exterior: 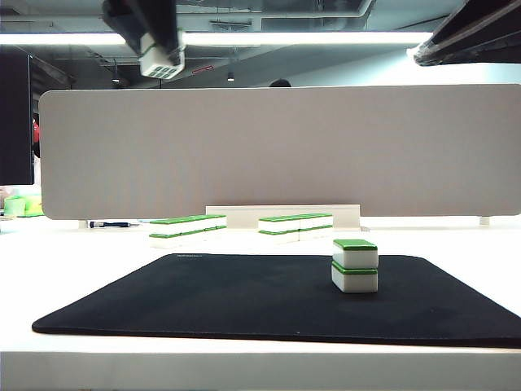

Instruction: Take a mahjong tile from the mahjong wall and then place it on the table close to you.

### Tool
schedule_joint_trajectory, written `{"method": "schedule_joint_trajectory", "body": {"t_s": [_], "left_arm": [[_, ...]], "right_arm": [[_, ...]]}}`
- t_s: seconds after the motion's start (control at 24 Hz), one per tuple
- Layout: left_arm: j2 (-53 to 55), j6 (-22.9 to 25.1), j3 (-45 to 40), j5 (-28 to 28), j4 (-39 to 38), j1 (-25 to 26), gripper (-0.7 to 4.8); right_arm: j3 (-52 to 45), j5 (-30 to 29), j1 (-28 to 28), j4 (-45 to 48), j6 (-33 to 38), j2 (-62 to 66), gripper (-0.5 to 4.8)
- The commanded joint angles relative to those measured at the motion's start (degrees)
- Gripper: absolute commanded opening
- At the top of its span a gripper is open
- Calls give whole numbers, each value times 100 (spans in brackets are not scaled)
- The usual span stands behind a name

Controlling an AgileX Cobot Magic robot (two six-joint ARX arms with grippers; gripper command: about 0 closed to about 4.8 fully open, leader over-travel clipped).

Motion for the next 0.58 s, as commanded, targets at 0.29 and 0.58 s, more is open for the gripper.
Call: {"method": "schedule_joint_trajectory", "body": {"t_s": [0.29, 0.58], "left_arm": [[334, -66, 13, 916, 1016, -160, 169], [841, -131, 7, 907, 966, -236, 169]], "right_arm": [[17, 7, 7, 79, 4, -4, -1], [17, 7, 7, 79, 4, -4, -1]]}}
